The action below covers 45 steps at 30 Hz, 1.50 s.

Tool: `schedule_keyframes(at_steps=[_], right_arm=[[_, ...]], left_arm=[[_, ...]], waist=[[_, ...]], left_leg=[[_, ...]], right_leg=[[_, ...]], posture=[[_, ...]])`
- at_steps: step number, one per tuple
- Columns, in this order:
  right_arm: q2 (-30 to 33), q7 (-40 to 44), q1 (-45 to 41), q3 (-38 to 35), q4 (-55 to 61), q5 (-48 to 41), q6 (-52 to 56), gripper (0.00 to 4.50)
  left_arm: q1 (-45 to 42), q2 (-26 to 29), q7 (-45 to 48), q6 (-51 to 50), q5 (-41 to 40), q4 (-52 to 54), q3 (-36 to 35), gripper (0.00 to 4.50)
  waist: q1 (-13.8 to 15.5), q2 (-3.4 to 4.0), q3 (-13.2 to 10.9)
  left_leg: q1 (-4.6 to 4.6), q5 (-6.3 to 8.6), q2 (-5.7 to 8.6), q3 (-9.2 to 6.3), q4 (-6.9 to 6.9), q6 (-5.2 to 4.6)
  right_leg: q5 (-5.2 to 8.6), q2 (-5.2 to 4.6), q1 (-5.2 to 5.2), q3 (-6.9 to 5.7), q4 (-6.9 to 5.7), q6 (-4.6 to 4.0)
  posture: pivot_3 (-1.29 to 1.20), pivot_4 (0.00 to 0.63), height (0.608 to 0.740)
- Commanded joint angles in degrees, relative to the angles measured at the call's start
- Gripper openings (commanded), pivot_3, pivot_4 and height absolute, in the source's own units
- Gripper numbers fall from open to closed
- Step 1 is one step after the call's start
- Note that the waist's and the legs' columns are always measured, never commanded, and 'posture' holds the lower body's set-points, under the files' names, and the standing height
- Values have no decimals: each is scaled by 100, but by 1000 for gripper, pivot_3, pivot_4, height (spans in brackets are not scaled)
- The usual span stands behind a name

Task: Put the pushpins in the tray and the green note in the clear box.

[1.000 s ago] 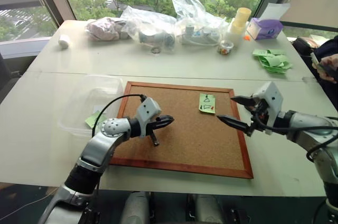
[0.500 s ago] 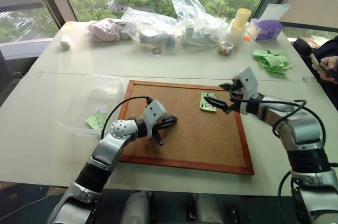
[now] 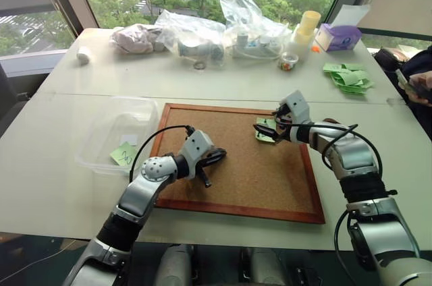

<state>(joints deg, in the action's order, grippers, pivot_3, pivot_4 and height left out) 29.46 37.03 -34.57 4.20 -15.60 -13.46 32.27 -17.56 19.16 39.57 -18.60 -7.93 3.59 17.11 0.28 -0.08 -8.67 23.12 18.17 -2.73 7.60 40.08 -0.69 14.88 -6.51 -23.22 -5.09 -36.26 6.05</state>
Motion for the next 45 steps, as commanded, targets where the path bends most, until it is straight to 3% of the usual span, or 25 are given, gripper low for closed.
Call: schedule_keyframes(at_steps=[1, 2, 3, 7, 15, 23, 27, 35, 45], right_arm=[[-58, 39, -139, -35, -4, 84, -122, 2779], [-62, 49, -143, -26, -27, 117, -137, 2369], [-68, 60, -146, -23, -42, 146, -147, 1655], [-93, 75, -109, -6, -44, 235, -144, 72], [-60, -27, -106, -295, 740, 86, 117, 72], [294, -327, 110, -1081, 2122, -285, 1005, 72], [636, -472, 616, -1635, 2436, -337, 1247, 72], [948, -637, 1515, -2487, 2033, -457, 1333, 72], [886, -697, 1664, -2255, 1029, -277, 808, 72]], left_arm=[[176, 68, -33, -201, 149, -85, 81, 0], [174, 72, -33, -203, 151, -85, 84, 0], [173, 74, -34, -205, 152, -85, 86, 0], [180, 79, -40, -217, 154, -70, 85, 0], [239, 65, -56, -442, 106, -69, 83, 0], [264, 29, -85, -657, 97, -23, 86, 0], [266, 19, -86, -657, 103, -2, 99, 0], [281, 4, -77, -654, 102, 8, 109, 0], [274, -12, -65, -592, 129, -32, 142, 0]], waist=[[-4, 0, 0], [-6, 0, 0], [-7, 0, 0], [-16, 0, 0], [-50, 3, -1], [-86, 5, 1], [-74, 3, 2], [-83, 15, 9], [-85, 36, 22]], left_leg=[[0, 0, 0, 0, 0, 0], [0, 0, 0, 0, 0, 0], [0, 0, 0, 0, 0, 0], [0, 0, -1, 1, -1, 1], [1, -1, -2, 0, -3, 1], [0, -1, -7, -5, -4, 2], [1, 1, -6, -7, -5, 0], [0, 2, -4, -4, -6, -3], [-4, 3, -1, -2, -6, -6]], right_leg=[[0, 0, 0, 0, 0, 0], [0, 0, 0, 0, 0, 0], [0, 0, 0, 0, 0, 0], [0, 0, -1, 0, 0, 0], [0, 0, -2, 0, 0, 0], [0, -1, -1, 0, 0, 0], [0, -5, 1, -1, 3, 0], [0, -7, 1, 0, 4, 0], [0, -7, 4, 0, 6, 0]], posture=[[0, 150, 740], [0, 150, 740], [0, 150, 740], [0, 150, 740], [0, 150, 740], [0, 150, 740], [0, 150, 740], [0, 150, 740], [0, 150, 740]])
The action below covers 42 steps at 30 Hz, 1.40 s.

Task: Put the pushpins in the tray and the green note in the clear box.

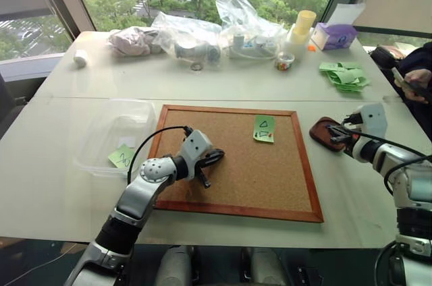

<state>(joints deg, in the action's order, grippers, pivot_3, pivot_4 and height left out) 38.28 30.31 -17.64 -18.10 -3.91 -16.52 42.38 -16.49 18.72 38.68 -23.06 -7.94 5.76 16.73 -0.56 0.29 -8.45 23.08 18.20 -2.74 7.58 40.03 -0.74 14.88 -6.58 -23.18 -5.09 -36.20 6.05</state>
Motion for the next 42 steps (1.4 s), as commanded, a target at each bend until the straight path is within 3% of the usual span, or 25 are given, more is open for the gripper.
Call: schedule_keyframes(at_steps=[1, 5, 8, 15, 22, 28, 35, 38, 42], right_arm=[[5, -25, -29, -14, -188, 28, -232, 72], [-10, -40, -41, -18, -267, -33, -260, 72], [-17, -31, -39, -36, -252, -73, -257, 934], [26, -107, -112, -94, -129, -122, -231, 4432], [43, 59, -174, -31, 769, -512, 167, 4432], [-206, 384, -75, 679, 1779, -828, 361, 4432], [-617, 252, -263, 1337, 1677, -608, 102, 4432], [-665, 280, -281, 1510, 1479, -476, -36, 3528], [-661, 353, -205, 1677, 1426, -390, -168, 1519]], left_arm=[[169, 29, 21, -148, 130, -248, 178, 0], [192, 42, 6, -158, 123, -224, 148, 0], [215, 51, -8, -151, 131, -212, 143, 0], [215, 61, -1, -132, 139, -207, 160, 0], [218, 50, -8, -144, 129, -204, 154, 0], [190, 40, -3, -137, 122, -243, 142, 0], [167, 28, -17, -100, 151, -254, 152, 0], [164, 41, -34, -110, 159, -238, 133, 0], [210, 37, -74, -128, 150, -209, 108, 0]], waist=[[-1, 0, 0], [-3, 0, 0], [-2, 1, 0], [-5, 2, 1], [-7, 3, 1], [-5, 2, 1], [-2, 2, 1], [1, 2, 1], [-3, 2, 1]], left_leg=[[0, 0, 0, 0, 0, 0], [-2, 0, -1, 0, 0, 0], [-2, 0, -2, -1, 0, 0], [-1, 0, -2, -1, 0, 0], [-1, 0, -5, -1, -1, 0], [-1, 2, -7, -4, -1, -3], [2, 4, -5, -5, -1, -6], [1, 3, -4, -5, -1, -6], [2, 4, -4, -4, -1, -7]], right_leg=[[0, 0, 0, 0, 0, 0], [0, 0, 2, 0, 0, 0], [0, 0, 3, 0, 0, 0], [0, 0, 2, 0, 0, 0], [0, 0, 1, 0, 0, 0], [0, -1, 1, 0, 1, 0], [0, -5, 0, 0, 1, 0], [0, -4, -1, -1, 1, 0], [0, -5, -1, -1, 2, 0]], posture=[[0, 150, 740], [0, 150, 740], [0, 150, 740], [0, 150, 740], [0, 150, 740], [0, 150, 740], [0, 150, 740], [0, 150, 740], [0, 150, 740]])
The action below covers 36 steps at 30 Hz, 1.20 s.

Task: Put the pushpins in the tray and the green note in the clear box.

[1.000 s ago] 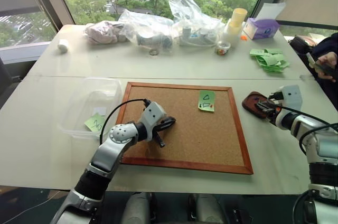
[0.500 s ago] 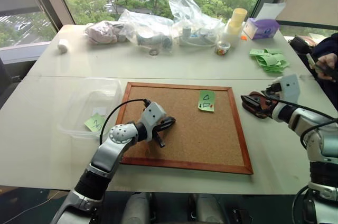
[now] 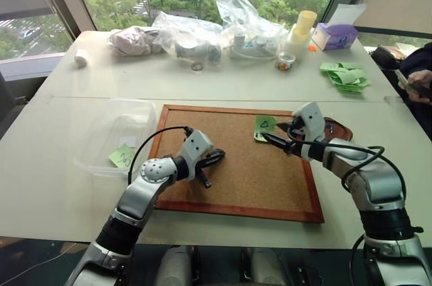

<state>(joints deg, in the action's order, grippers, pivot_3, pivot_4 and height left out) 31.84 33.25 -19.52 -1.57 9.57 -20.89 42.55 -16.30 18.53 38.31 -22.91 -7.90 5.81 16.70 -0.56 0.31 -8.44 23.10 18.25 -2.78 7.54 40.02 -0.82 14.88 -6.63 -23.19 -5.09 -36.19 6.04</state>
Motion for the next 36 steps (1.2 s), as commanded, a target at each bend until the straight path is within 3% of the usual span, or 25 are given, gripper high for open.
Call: schedule_keyframes(at_steps=[1, 36], right_arm=[[-33, 58, 0, 58, 51, 74, -229, 1519], [-120, 89, -60, 101, -995, 420, -738, 1519]], left_arm=[[204, 56, -45, -135, 145, -215, 106, 0], [235, 25, -108, -105, 122, -205, 161, 0]], waist=[[-4, 0, 0], [-6, -5, 6]], left_leg=[[0, 0, 0, 0, 0, 0], [-7, 1, -2, 2, -1, -1]], right_leg=[[0, 0, 0, 0, 0, 0], [0, -3, 5, 0, 0, 0]], posture=[[0, 150, 740], [0, 150, 740]])
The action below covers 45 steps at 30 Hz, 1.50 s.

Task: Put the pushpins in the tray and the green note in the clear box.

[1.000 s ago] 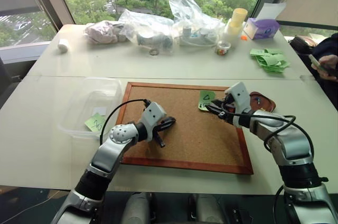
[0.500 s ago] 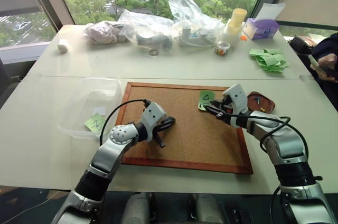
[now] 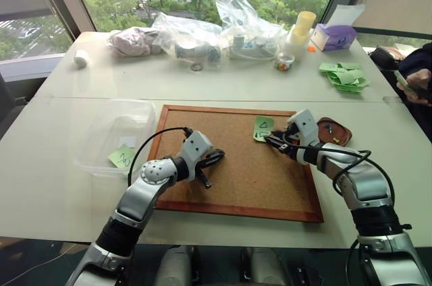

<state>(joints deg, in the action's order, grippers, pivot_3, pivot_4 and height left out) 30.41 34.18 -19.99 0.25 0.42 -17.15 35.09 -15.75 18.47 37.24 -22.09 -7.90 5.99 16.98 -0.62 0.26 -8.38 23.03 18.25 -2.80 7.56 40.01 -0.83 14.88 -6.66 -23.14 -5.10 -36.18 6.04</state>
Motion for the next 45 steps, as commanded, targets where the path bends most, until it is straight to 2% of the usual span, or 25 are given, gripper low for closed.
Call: schedule_keyframes(at_steps=[1, 5, 6, 10, 18, 23, 27, 32, 38, 45], right_arm=[[19, -2, -4, -81, -73, 46, 8, 1519], [9, 14, 26, -52, -14, 52, -2, 271], [11, 17, 22, -55, 3, 50, 4, 123], [100, -29, 6, -178, 173, 35, 40, 123], [316, -413, -95, -1322, 735, -479, 599, 123], [457, -772, -176, -2106, 545, -691, 822, 123], [674, -937, 4, -2495, 58, -477, 663, 123], [862, -915, 331, -2506, -535, -235, 314, 123], [704, -898, 434, -2415, -967, -208, 139, 123], [619, -897, 471, -2311, -996, -216, 49, 123]], left_arm=[[186, 27, -5, -193, 119, -215, 131, 0], [187, 18, -16, -196, 117, -221, 126, 0], [181, 15, -17, -193, 116, -233, 121, 0], [185, 19, -27, -249, 110, -214, 112, 0], [213, 27, -26, -322, 100, -199, 110, 0], [240, 12, -28, -358, 87, -172, 104, 0], [229, 3, -17, -368, 89, -174, 110, 0], [215, -8, -9, -360, 87, -198, 120, 0], [218, 4, 2, -358, 87, -183, 122, 0], [231, 33, 14, -359, 83, -157, 113, 0]], waist=[[0, 0, 0], [-1, 0, 0], [1, 0, 0], [4, 0, 0], [71, 4, -3], [113, 1, -3], [90, 1, -2], [85, 4, -1], [84, 6, 1], [81, 6, 1]], left_leg=[[0, 0, 0, 0, 0, 0], [0, 0, 0, 0, 0, 0], [0, 0, 0, 0, 0, 0], [1, 0, 0, 0, 0, 0], [24, 4, 6, 0, 0, -7], [25, 6, 7, 3, 1, -11], [16, 7, 4, 4, -3, -10], [14, 9, 5, 6, -2, -14], [11, 6, 5, 7, -2, -9], [8, 6, 3, 6, -2, -9]], right_leg=[[0, 0, 0, 0, 0, 0], [0, 0, 0, 0, 0, 0], [0, 0, 0, 0, 0, 0], [0, -1, -1, 0, 0, 0], [0, -8, -21, 0, 3, 0], [0, -8, -23, 0, 7, 0], [0, -1, -18, 0, 7, 0], [0, -1, -16, 0, 4, 0], [0, -1, -14, 0, 4, 1], [0, -1, -9, 0, 5, 1]], posture=[[0, 150, 740], [0, 150, 740], [0, 150, 740], [0, 150, 740], [0, 150, 740], [0, 150, 740], [0, 150, 740], [0, 150, 740], [0, 150, 740], [0, 150, 740]])
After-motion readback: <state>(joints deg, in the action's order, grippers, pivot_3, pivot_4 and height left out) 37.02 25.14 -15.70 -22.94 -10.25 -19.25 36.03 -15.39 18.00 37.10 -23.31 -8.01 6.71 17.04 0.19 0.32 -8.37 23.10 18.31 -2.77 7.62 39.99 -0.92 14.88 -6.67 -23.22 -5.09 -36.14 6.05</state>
